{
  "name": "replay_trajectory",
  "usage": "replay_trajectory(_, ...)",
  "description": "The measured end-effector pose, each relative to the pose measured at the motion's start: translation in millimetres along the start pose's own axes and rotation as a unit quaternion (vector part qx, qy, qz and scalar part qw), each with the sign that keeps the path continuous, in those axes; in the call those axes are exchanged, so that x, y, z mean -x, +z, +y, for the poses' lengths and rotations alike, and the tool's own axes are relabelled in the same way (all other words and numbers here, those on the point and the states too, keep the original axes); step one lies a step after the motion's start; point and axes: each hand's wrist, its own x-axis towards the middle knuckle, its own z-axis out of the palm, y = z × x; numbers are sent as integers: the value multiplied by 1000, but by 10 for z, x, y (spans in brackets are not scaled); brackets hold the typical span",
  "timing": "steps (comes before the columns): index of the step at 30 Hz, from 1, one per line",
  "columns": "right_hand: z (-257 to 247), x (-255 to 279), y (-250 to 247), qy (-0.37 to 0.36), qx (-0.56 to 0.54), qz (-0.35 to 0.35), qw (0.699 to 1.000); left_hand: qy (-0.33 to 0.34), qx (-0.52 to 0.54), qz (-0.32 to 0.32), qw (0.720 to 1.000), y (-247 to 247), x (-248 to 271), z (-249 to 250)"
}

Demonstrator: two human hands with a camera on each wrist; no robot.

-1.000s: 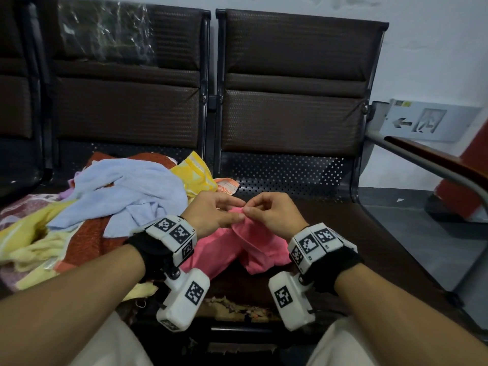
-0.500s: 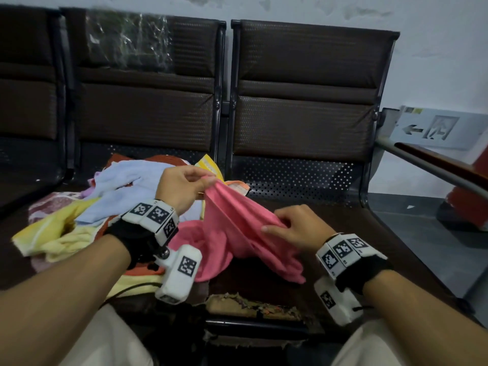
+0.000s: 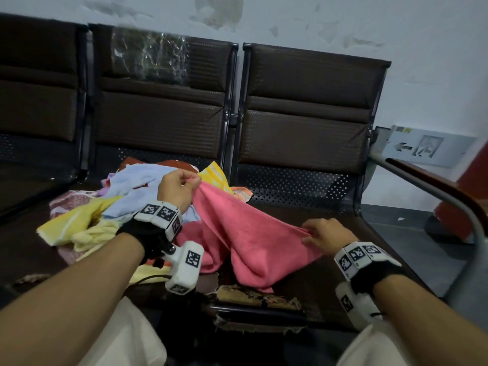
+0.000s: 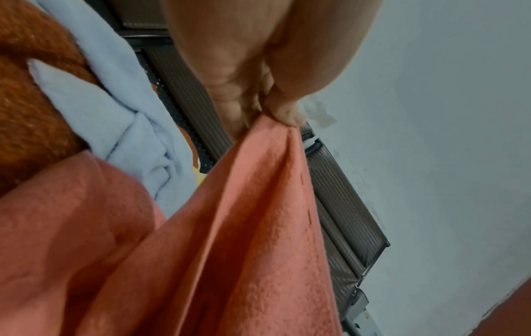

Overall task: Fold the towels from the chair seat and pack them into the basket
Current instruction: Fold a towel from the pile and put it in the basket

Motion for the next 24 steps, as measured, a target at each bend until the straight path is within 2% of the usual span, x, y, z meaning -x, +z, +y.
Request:
replay_trajectory(2,-44,50,-82,15,4,38,999,-7,-11,-4,1000,30,13,-1)
replay_trajectory(5,-103,60,-128,-23,-8,176,984,-37,-43,8,998,68,12,-43)
replay_trajectory(7,-150,45,-116,-54,-5,190,980,-59,-53,5,997,98,-18,-72)
replay_trajectory(11,-213,-37,-93,-110,71,231,964,-79,-66,-30,994,189,-93,-129)
replay_trajectory(12,-208,-72,-83,-120,77,234,962,-81,-71,-45,993,219,-114,-126)
replay_trajectory(14,-179,-169,-19,-114,58,184,975,-89,-89,-92,988,291,-158,-108)
replay_trajectory(17,-89,-308,114,-70,-45,106,991,-101,-109,-148,978,377,-215,-85)
replay_trajectory(21,46,-459,180,25,-170,90,981,-95,-133,-171,972,419,-268,-130)
replay_trajectory(24,152,-522,180,71,-208,110,969,-49,-219,-169,960,384,-274,-217)
